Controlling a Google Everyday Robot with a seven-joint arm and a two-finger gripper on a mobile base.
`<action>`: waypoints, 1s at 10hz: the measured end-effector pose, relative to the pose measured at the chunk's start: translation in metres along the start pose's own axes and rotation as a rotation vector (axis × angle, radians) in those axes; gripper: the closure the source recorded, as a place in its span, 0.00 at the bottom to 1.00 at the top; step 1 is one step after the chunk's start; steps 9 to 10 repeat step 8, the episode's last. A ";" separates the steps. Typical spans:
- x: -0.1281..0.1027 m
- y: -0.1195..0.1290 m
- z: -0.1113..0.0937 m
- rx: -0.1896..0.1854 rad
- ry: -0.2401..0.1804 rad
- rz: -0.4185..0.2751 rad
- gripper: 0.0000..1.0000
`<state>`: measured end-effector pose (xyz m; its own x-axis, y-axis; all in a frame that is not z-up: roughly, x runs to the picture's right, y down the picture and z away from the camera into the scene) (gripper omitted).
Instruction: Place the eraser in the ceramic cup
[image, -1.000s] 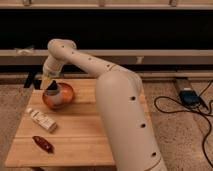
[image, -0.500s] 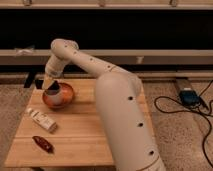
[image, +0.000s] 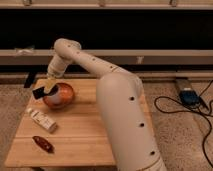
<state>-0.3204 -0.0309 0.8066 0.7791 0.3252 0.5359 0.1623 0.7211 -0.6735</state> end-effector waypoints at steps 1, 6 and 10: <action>0.001 0.001 0.000 -0.002 0.000 0.002 0.20; 0.004 0.001 -0.006 0.018 -0.001 0.021 0.20; 0.005 0.000 -0.010 0.032 -0.002 0.031 0.20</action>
